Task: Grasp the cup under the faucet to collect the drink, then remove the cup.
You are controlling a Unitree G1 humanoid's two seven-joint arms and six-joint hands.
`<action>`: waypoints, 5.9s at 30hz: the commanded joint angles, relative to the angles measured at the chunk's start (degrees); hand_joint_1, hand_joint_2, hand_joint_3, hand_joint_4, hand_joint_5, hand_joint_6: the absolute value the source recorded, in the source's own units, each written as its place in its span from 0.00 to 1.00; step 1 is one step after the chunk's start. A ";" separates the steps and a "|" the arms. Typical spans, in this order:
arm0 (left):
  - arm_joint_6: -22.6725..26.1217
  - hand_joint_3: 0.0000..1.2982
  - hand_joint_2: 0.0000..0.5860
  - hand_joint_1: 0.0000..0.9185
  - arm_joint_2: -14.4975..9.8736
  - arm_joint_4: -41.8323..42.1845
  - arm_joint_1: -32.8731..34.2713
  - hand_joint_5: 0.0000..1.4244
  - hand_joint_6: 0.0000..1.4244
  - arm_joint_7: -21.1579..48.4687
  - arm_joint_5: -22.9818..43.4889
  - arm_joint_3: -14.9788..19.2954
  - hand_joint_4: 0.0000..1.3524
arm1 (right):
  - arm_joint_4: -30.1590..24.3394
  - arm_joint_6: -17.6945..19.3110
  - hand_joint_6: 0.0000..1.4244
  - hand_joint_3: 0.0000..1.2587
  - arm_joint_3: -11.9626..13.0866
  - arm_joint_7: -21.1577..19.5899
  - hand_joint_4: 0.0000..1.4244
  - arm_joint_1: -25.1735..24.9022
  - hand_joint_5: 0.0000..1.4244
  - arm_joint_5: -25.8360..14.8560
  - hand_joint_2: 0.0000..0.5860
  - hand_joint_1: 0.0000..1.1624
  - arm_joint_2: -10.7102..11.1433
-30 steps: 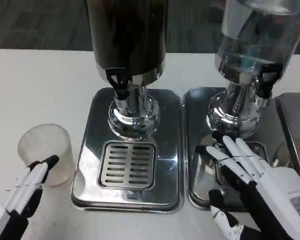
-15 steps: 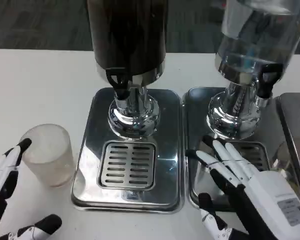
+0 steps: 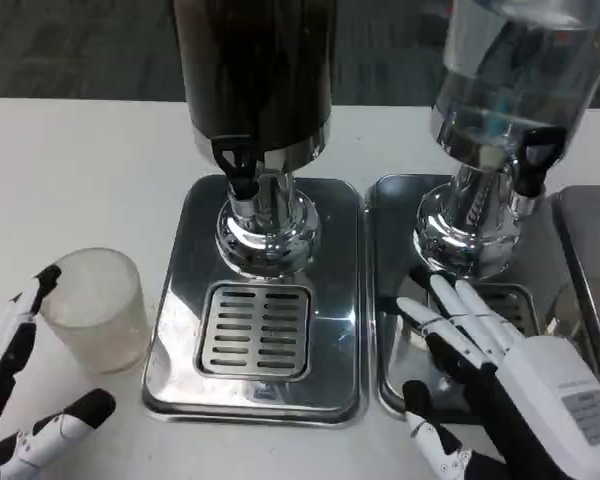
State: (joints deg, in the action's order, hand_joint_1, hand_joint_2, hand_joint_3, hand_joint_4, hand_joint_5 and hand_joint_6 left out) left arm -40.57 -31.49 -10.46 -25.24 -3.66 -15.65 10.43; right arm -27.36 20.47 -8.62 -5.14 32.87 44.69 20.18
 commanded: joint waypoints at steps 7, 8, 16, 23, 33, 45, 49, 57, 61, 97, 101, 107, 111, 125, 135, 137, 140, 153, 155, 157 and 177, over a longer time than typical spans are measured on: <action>5.16 0.00 0.06 0.00 0.18 -2.70 5.86 0.00 0.06 1.96 1.52 0.49 0.00 | -0.22 0.02 0.08 0.13 0.28 0.14 0.00 0.20 0.00 -0.59 1.00 0.41 0.07; 5.55 0.00 0.06 0.00 0.11 -3.03 6.42 0.00 0.06 2.12 1.63 0.49 0.00 | -0.21 0.01 0.08 0.14 0.22 0.08 0.00 0.19 0.00 -0.39 1.00 0.41 0.04; 8.28 0.00 0.06 0.00 0.07 -6.12 11.63 0.00 0.06 4.48 2.75 -0.33 0.00 | 0.00 -0.28 0.08 0.14 0.09 0.46 0.00 -0.37 0.00 -0.85 1.00 0.41 -0.15; 9.96 0.00 0.04 0.00 -0.79 -12.25 17.84 0.00 0.05 7.79 2.67 -2.40 0.00 | 0.51 -0.37 0.08 0.14 -0.38 0.81 0.00 -1.15 0.00 -0.93 1.00 0.40 -0.42; 11.07 0.00 0.04 0.00 -2.85 -18.35 22.15 0.00 0.05 6.67 -0.58 -4.36 0.00 | 0.68 0.03 0.09 0.14 -1.15 0.53 0.01 -1.80 0.00 -0.53 1.00 0.40 -0.63; 9.48 0.00 0.03 0.00 -4.17 -22.88 23.94 0.00 0.05 4.08 -1.30 -4.68 0.00 | 1.05 -0.37 0.08 0.15 -1.48 0.74 0.01 -1.94 0.00 -0.33 1.00 0.40 -0.83; 7.52 0.00 0.03 0.00 -4.44 -22.44 23.39 0.00 0.05 2.10 -1.82 -4.34 0.00 | 1.02 -0.47 0.08 0.15 -1.22 1.14 0.01 -2.04 0.00 -0.87 1.00 0.40 -0.66; 6.66 0.00 0.03 0.00 -5.63 -23.30 23.10 0.00 0.05 1.89 -1.62 -4.48 0.00 | 0.97 -0.54 0.09 0.15 -0.96 1.70 0.01 -2.26 0.00 -1.62 1.00 0.39 -0.54; 7.07 0.00 0.02 0.00 -6.63 -23.81 23.42 0.00 0.04 2.99 -2.25 -5.60 0.00 | 0.76 -0.56 0.08 0.15 -0.86 1.91 0.01 -2.13 0.00 -1.85 1.00 0.39 -0.65; 5.77 0.00 0.04 0.13 -6.10 -32.54 29.04 0.07 0.12 -1.19 -6.71 -11.16 0.00 | 0.24 -0.37 0.09 0.16 -0.12 3.01 0.02 -1.83 0.00 -3.21 1.00 0.40 -0.36; 5.80 0.00 0.04 0.13 -6.00 -33.11 29.91 0.08 0.12 -2.65 -8.26 -12.93 0.00 | 0.09 -0.40 0.09 0.16 -0.25 2.89 0.02 -1.62 0.00 -3.29 1.00 0.40 -0.53; 6.00 0.00 0.07 0.14 -5.68 -34.36 30.97 0.10 0.14 -4.35 -8.85 -14.57 0.00 | -0.13 -0.48 0.08 0.16 -0.36 3.06 0.02 -1.58 0.00 -3.25 1.00 0.40 -0.53; 4.63 0.00 0.09 0.18 -5.34 -35.88 31.48 0.14 0.17 -5.98 -8.62 -15.23 0.00 | 0.05 -0.72 0.08 0.16 -0.57 3.12 0.02 -1.92 0.00 -2.99 1.00 0.40 -0.69; -1.94 0.18 0.13 0.23 -3.36 -43.16 33.97 0.34 0.46 -7.22 -7.29 -16.76 0.19 | -0.39 -0.88 0.08 0.16 0.22 3.42 0.02 -1.17 0.00 -4.26 1.00 0.41 -0.25; -6.61 0.23 0.18 0.24 -2.91 -46.52 34.77 0.42 0.57 -8.26 -6.69 -17.99 0.25 | -0.29 -0.88 0.09 0.16 0.44 4.22 0.02 -1.64 0.00 -4.80 1.00 0.40 0.09; -7.06 0.24 0.18 0.26 -2.82 -46.58 34.59 0.44 0.59 -9.03 -6.90 -18.06 0.27 | -0.28 -0.82 0.09 0.16 0.46 4.27 0.02 -1.62 0.00 -4.88 1.00 0.40 0.09; -7.62 0.26 0.19 0.27 -2.66 -46.98 34.28 0.46 0.62 -9.94 -6.75 -17.99 0.29 | -0.38 -0.98 0.09 0.16 0.39 4.39 0.02 -1.54 0.00 -4.79 1.00 0.40 0.00; -10.76 0.34 0.20 0.29 -2.23 -46.82 32.10 0.56 0.72 -15.88 -6.89 -17.36 0.38 | -0.62 -0.92 0.09 0.16 0.78 5.03 0.02 -1.98 0.00 -5.32 1.00 0.39 0.09; -10.99 0.34 0.21 0.28 -2.26 -46.59 31.72 0.56 0.73 -16.95 -7.08 -17.18 0.38 | -0.54 -0.89 0.09 0.16 0.90 5.21 0.02 -2.13 0.00 -5.45 1.00 0.39 0.17; -11.18 0.34 0.21 0.28 -2.29 -46.61 31.57 0.56 0.73 -17.35 -7.07 -17.05 0.38 | -0.33 -0.88 0.09 0.16 0.95 5.25 0.02 -2.32 0.00 -5.41 1.00 0.39 0.23; -15.97 0.34 0.20 0.27 -2.97 -36.54 25.79 0.57 0.75 -19.59 -7.23 -13.85 0.39 | 0.30 -0.76 0.09 0.16 0.42 5.49 0.02 -3.33 0.00 -5.83 1.00 0.37 0.08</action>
State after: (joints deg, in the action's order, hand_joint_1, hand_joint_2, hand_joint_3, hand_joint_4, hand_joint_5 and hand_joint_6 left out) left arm -53.44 -34.66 -50.76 1.50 -23.82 -22.94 -3.81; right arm -27.36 19.74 -8.13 0.12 29.73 39.17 20.29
